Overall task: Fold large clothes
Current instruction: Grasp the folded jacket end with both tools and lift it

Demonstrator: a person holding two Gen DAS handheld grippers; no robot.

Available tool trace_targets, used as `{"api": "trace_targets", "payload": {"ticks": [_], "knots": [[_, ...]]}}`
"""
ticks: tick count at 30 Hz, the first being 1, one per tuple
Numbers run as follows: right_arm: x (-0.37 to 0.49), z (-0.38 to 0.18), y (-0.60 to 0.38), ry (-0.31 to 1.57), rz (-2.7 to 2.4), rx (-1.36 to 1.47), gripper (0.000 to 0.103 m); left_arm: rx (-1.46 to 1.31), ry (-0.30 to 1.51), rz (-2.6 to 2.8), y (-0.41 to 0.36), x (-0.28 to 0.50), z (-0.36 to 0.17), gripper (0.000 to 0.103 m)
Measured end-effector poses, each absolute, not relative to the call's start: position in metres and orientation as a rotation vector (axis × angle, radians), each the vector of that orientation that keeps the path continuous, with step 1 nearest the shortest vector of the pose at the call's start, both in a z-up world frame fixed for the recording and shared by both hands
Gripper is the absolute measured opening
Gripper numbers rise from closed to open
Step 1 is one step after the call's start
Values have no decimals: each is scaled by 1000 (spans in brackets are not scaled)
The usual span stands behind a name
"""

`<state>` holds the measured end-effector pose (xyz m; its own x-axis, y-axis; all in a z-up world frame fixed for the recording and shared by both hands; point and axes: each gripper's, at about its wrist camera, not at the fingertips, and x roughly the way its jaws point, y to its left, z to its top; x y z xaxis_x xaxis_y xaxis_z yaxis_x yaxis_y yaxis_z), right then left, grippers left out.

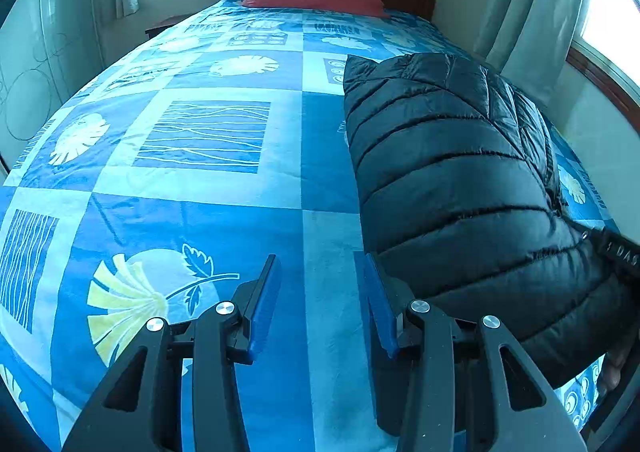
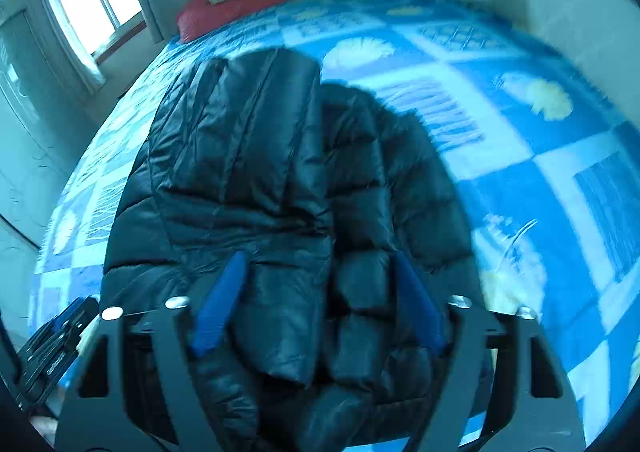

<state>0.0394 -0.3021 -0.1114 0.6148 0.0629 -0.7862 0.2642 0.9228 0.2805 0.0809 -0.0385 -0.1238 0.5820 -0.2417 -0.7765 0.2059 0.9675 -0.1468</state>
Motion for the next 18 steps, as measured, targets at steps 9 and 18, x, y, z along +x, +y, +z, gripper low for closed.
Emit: {"api": "trace_targets", "payload": {"ticks": [9,18], "knots": [[19,-98,-328,838,-224,281,17,-69,882,-398,-66,80,-104,44],[18,-157,-377,924,-205,354,24,44,963,-441,-134,90,-132,43]]}}
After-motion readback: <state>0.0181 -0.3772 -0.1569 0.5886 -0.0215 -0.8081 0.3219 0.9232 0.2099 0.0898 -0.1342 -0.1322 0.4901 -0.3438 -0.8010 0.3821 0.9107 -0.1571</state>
